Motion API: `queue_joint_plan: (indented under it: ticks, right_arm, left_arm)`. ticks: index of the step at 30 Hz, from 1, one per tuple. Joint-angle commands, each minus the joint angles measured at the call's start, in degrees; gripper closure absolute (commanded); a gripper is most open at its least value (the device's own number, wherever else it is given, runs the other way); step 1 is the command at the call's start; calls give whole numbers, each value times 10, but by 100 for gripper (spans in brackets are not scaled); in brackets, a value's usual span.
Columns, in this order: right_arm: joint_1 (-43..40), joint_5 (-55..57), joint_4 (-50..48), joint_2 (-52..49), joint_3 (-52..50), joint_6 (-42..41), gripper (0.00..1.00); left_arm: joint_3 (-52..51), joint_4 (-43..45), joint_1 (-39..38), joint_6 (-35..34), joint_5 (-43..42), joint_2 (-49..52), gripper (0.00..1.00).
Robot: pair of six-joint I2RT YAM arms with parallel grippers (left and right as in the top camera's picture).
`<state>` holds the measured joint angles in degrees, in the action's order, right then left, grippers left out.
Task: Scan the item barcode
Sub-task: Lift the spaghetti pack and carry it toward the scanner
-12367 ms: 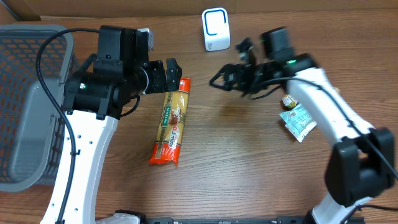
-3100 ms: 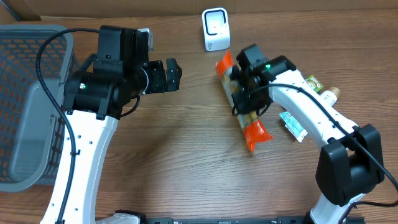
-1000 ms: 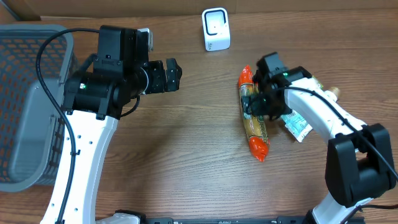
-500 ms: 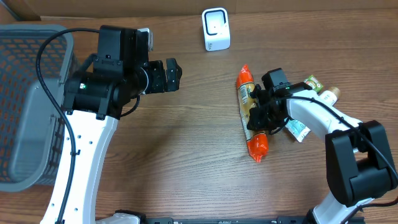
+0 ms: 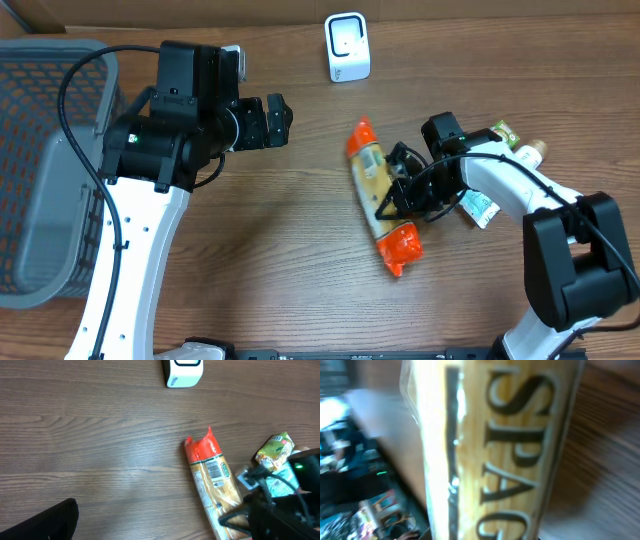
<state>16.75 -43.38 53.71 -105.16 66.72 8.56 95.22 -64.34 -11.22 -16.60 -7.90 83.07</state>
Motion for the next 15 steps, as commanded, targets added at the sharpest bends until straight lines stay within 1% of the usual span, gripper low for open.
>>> queue_joint_plan:
  ticks: [1,9,15]
  right_arm:
    - [-1,-163,12,104,75,57,96]
    - [-1,-174,77,219,141,43,96]
    - [-1,-174,83,259,186,-8,96]
  left_arm:
    - [2,0,0,-2,-3,1,0]
    - [2,0,0,-2,-3,1,0]
    - [2,0,0,-2,-3,1,0]
